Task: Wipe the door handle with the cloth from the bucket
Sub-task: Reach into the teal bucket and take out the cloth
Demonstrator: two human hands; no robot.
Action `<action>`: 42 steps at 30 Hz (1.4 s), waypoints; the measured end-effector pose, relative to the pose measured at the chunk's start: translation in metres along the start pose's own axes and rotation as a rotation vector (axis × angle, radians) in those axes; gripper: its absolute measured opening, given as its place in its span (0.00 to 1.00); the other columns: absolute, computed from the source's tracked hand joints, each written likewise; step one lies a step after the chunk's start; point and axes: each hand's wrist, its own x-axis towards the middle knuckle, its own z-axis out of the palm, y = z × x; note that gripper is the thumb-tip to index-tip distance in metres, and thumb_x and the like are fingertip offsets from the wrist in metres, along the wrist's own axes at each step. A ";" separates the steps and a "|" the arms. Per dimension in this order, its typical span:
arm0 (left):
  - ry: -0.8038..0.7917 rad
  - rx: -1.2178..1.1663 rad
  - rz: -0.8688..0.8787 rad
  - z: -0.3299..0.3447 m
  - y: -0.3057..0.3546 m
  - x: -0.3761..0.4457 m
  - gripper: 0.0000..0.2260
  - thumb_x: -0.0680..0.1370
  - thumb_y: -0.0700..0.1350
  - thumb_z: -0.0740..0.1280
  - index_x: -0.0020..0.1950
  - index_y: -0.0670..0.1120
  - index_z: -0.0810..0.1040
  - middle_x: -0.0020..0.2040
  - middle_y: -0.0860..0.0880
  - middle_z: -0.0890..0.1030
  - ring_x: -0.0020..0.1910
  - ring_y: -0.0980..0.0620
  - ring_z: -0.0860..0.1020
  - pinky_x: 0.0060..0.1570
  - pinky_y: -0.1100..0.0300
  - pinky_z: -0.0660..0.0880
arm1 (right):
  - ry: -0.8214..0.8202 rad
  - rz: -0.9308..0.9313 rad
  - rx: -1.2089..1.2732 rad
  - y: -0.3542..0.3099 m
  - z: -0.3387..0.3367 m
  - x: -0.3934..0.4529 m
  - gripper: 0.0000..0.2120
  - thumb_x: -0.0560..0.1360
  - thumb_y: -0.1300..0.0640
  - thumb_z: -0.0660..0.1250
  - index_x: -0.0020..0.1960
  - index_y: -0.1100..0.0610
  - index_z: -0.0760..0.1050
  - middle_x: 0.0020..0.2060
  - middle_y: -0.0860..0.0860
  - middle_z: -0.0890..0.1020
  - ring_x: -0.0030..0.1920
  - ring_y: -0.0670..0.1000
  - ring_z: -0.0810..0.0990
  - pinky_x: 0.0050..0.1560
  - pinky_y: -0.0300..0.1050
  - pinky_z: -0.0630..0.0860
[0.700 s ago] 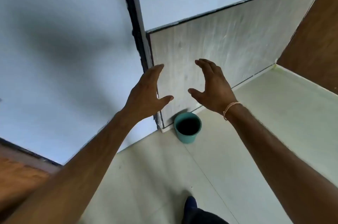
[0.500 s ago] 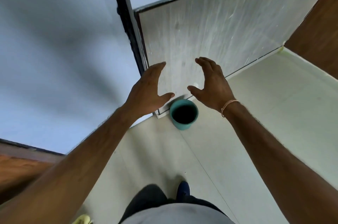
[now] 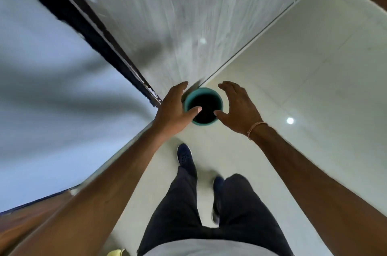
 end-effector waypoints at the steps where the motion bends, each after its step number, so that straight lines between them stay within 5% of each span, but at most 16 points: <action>1: -0.013 -0.018 -0.027 0.009 -0.012 0.015 0.35 0.77 0.50 0.78 0.80 0.48 0.67 0.77 0.49 0.73 0.72 0.51 0.74 0.73 0.47 0.74 | -0.026 0.017 -0.002 0.008 0.010 0.014 0.40 0.73 0.51 0.77 0.80 0.55 0.64 0.78 0.53 0.67 0.76 0.58 0.67 0.76 0.55 0.69; 7: -0.064 -0.070 -0.144 0.080 -0.097 0.093 0.29 0.75 0.53 0.77 0.73 0.51 0.72 0.69 0.53 0.78 0.67 0.53 0.77 0.69 0.48 0.77 | -0.146 0.096 -0.012 0.077 0.085 0.095 0.37 0.74 0.50 0.75 0.79 0.54 0.64 0.77 0.54 0.69 0.75 0.59 0.68 0.74 0.56 0.71; 16: -0.087 -0.194 -0.363 0.241 -0.254 0.211 0.26 0.79 0.45 0.76 0.75 0.43 0.73 0.71 0.45 0.79 0.67 0.47 0.79 0.68 0.52 0.77 | -0.344 0.149 -0.017 0.216 0.263 0.215 0.36 0.76 0.51 0.73 0.79 0.55 0.64 0.77 0.54 0.69 0.76 0.58 0.68 0.76 0.53 0.70; 20: 0.026 -0.094 -0.372 0.282 -0.310 0.247 0.24 0.79 0.47 0.76 0.72 0.43 0.76 0.68 0.46 0.80 0.63 0.47 0.80 0.63 0.54 0.77 | -0.413 0.194 -0.040 0.259 0.341 0.267 0.33 0.76 0.52 0.72 0.78 0.57 0.66 0.74 0.57 0.71 0.73 0.60 0.72 0.75 0.54 0.72; 22: 0.110 0.056 -0.287 0.291 -0.331 0.254 0.24 0.77 0.48 0.75 0.71 0.43 0.77 0.67 0.44 0.80 0.64 0.43 0.78 0.65 0.47 0.77 | -0.455 0.243 -0.055 0.275 0.376 0.292 0.31 0.77 0.53 0.71 0.77 0.58 0.67 0.72 0.60 0.73 0.72 0.62 0.73 0.74 0.54 0.72; 28: 0.062 0.293 -0.071 0.307 -0.361 0.258 0.27 0.78 0.47 0.73 0.76 0.42 0.72 0.79 0.43 0.70 0.79 0.42 0.68 0.75 0.45 0.71 | -0.555 0.457 -0.052 0.310 0.466 0.352 0.29 0.79 0.51 0.71 0.75 0.63 0.71 0.69 0.63 0.79 0.69 0.63 0.79 0.67 0.50 0.76; 37: 0.035 0.278 -0.092 0.328 -0.381 0.262 0.29 0.79 0.46 0.73 0.79 0.43 0.68 0.85 0.45 0.62 0.85 0.45 0.60 0.79 0.53 0.62 | -0.612 0.464 -0.030 0.324 0.527 0.389 0.32 0.87 0.42 0.53 0.85 0.58 0.53 0.84 0.56 0.57 0.84 0.56 0.56 0.83 0.49 0.52; 42: 0.030 0.260 -0.098 0.330 -0.382 0.262 0.29 0.80 0.46 0.72 0.79 0.43 0.68 0.85 0.44 0.61 0.86 0.44 0.57 0.80 0.53 0.62 | -0.594 0.508 0.012 0.326 0.536 0.394 0.27 0.89 0.48 0.51 0.84 0.60 0.56 0.83 0.56 0.60 0.83 0.56 0.58 0.82 0.48 0.53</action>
